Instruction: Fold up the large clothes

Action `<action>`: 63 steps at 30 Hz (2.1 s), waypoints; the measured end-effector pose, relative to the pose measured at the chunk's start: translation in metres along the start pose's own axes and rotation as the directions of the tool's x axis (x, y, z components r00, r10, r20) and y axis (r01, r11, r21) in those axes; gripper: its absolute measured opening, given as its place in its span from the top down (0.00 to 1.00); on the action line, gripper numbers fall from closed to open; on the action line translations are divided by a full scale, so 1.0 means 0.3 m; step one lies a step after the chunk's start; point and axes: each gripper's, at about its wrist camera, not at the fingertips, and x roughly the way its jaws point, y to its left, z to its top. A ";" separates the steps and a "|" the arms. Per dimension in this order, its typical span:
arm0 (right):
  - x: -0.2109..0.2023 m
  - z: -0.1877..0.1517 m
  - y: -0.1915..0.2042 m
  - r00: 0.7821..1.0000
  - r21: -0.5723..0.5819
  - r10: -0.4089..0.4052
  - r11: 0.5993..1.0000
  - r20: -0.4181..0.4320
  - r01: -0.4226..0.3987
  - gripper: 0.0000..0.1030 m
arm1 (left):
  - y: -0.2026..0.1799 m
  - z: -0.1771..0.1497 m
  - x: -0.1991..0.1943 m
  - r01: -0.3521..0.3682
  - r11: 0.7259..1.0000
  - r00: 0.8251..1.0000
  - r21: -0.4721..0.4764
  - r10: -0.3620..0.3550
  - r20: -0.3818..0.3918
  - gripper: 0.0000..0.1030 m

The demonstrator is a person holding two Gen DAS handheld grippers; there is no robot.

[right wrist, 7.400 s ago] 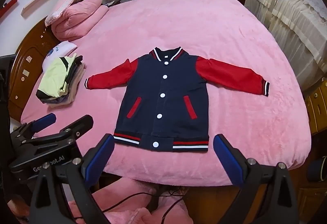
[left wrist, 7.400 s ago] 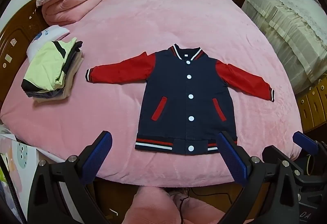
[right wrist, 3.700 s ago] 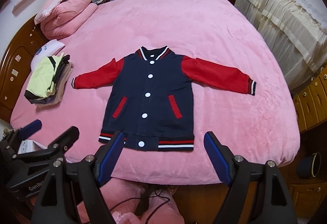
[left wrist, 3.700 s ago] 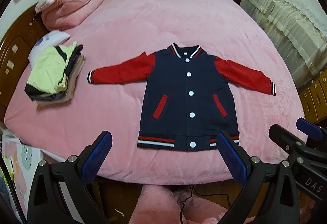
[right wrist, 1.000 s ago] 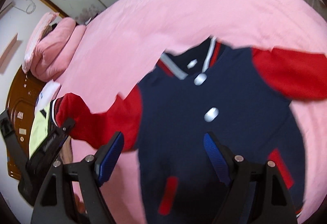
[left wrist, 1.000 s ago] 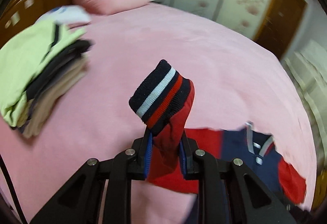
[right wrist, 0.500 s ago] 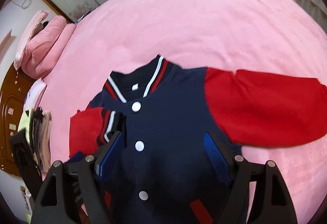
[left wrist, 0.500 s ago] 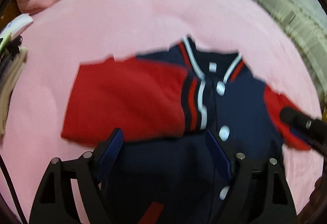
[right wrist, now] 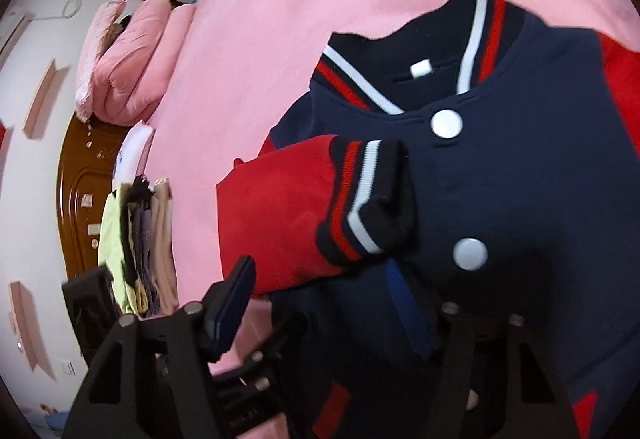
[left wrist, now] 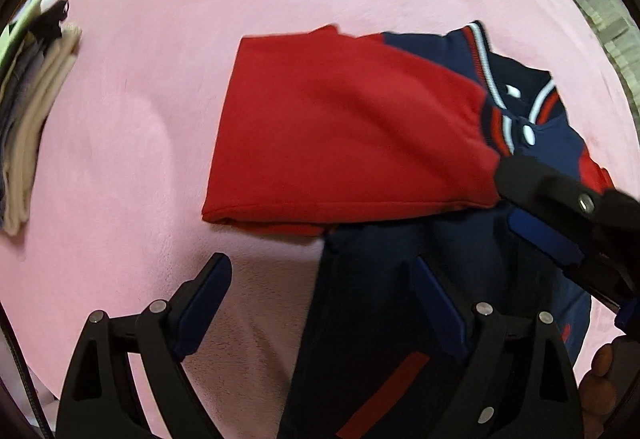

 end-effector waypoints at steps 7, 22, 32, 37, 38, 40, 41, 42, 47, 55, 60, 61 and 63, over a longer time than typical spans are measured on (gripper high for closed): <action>0.080 0.034 0.032 0.993 -0.024 -0.112 0.993 -0.036 0.112 0.55 | 0.064 0.002 0.027 0.051 0.993 0.999 -0.104 -0.050 0.014 0.12; -0.240 0.033 0.099 0.970 -0.308 0.032 0.950 0.240 0.045 0.76 | 0.205 -0.053 -0.006 0.026 0.991 0.999 -0.134 -0.023 0.024 0.13; -0.295 0.018 -0.095 0.948 -0.193 -0.112 0.966 0.298 0.175 0.76 | 0.261 -0.079 0.004 0.007 0.986 1.000 -0.166 -0.002 0.029 0.12; -0.275 0.019 -0.193 0.925 -0.080 -0.258 0.954 0.279 0.290 0.76 | 0.311 -0.107 0.006 0.020 0.984 1.000 -0.177 -0.016 0.024 0.12; -0.277 0.021 -0.216 0.921 -0.051 -0.276 0.952 0.274 0.301 0.76 | 0.298 -0.103 -0.001 0.014 0.985 1.000 -0.170 -0.010 0.024 0.12; -0.280 0.017 -0.244 0.909 -0.008 -0.318 0.943 0.268 0.332 0.76 | 0.286 -0.062 0.014 0.003 0.987 1.000 -0.158 0.001 0.025 0.12; -0.279 0.013 -0.249 0.905 0.003 -0.331 0.940 0.269 0.342 0.76 | 0.288 -0.066 0.014 0.000 0.988 1.000 -0.154 0.003 0.022 0.12; -0.281 0.007 -0.259 0.903 0.014 -0.336 0.938 0.268 0.345 0.76 | 0.290 -0.072 0.015 -0.004 0.989 1.000 -0.151 0.007 0.022 0.12; -0.286 0.006 -0.300 0.914 0.046 -0.325 0.945 0.242 0.324 0.68 | 0.306 -0.105 -0.005 -0.005 0.989 1.000 -0.149 0.008 0.018 0.12; -0.443 -0.061 -0.236 0.866 0.038 -0.253 0.964 0.431 0.263 0.55 | 0.274 -0.185 -0.222 0.045 0.996 0.994 -0.075 -0.038 0.101 0.12; -0.298 -0.060 -0.211 0.949 0.020 0.001 1.000 0.314 -0.008 0.67 | 0.169 -0.073 -0.220 0.269 0.962 0.959 -0.051 -0.262 0.109 0.22; -0.250 -0.056 -0.213 0.960 0.037 0.043 0.998 0.276 -0.055 0.78 | 0.130 -0.019 -0.191 0.304 0.952 0.950 -0.042 -0.300 0.086 0.44; -0.179 -0.051 -0.208 0.971 0.059 0.063 0.995 0.232 -0.079 0.98 | 0.072 0.037 -0.142 0.340 0.940 0.940 -0.042 -0.339 0.026 0.77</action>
